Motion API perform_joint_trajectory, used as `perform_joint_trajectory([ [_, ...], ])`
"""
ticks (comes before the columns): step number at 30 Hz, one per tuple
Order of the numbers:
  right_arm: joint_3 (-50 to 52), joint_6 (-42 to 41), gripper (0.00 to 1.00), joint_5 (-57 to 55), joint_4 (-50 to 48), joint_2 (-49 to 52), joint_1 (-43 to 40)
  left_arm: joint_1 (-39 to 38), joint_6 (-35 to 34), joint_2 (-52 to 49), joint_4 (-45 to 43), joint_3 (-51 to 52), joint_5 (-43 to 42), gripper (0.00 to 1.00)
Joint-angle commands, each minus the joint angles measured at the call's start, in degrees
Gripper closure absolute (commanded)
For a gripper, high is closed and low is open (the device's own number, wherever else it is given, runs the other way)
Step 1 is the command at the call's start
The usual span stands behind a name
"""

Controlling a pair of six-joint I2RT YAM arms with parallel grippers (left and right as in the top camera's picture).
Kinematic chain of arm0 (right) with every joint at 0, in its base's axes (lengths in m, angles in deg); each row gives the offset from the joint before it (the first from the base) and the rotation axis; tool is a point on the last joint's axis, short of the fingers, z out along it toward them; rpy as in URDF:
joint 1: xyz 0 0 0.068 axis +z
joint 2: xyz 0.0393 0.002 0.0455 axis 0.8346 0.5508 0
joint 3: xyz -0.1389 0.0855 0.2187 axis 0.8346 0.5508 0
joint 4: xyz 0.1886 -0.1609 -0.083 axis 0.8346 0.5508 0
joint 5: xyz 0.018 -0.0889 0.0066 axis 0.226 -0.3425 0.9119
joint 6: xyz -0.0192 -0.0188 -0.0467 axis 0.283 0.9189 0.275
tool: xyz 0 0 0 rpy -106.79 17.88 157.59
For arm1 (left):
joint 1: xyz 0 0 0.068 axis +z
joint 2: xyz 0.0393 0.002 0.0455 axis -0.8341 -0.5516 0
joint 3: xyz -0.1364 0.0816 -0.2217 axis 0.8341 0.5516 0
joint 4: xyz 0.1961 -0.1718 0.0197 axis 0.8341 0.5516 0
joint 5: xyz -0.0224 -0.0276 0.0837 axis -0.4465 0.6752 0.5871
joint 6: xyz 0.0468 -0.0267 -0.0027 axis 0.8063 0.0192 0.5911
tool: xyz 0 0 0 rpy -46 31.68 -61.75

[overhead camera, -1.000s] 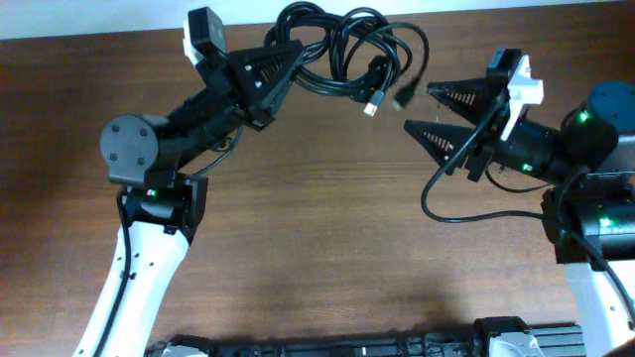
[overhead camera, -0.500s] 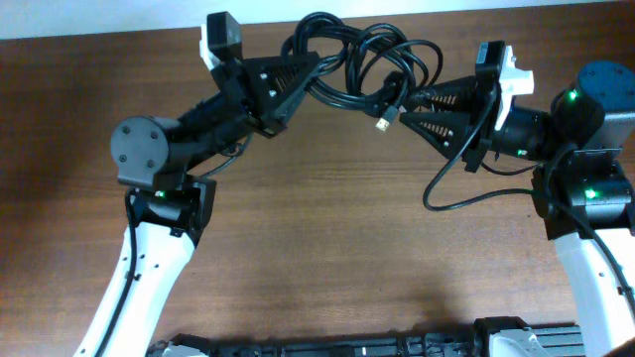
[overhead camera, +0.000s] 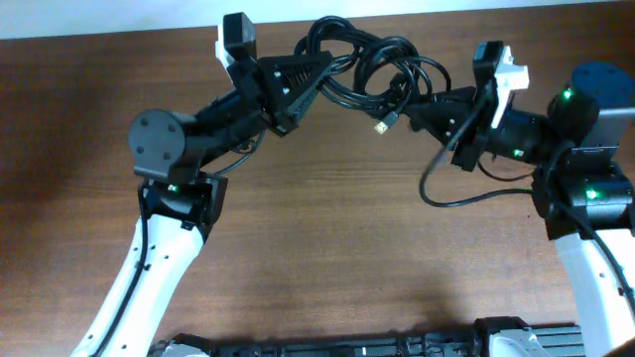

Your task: Untangle cables

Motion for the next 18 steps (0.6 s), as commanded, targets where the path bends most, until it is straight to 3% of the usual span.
perform_joint_trajectory([
  [1,0.07,-0.11,0.96,-19.78,5.31,-0.02,-0.15,-0.31,-0.74,0.02,-1.79,-0.87,1.70,1.00],
  [4,0.07,-0.13,0.96,-29.97,8.61,-0.04,-0.15,-0.28,-0.74,0.02,-1.77,-0.87,1.73,1.00],
  [10,0.07,-2.73,0.96,-39.15,10.23,-0.07,-0.15,0.61,0.59,0.02,-1.79,-0.87,1.70,1.00],
  [15,0.07,-4.20,0.96,-38.56,10.47,-0.37,-0.15,1.95,12.28,0.02,-1.75,-0.87,1.33,1.00],
  [18,0.07,-4.17,0.96,-31.93,10.29,-1.22,-0.15,1.97,19.21,0.02,-1.75,-0.87,-0.50,1.00],
])
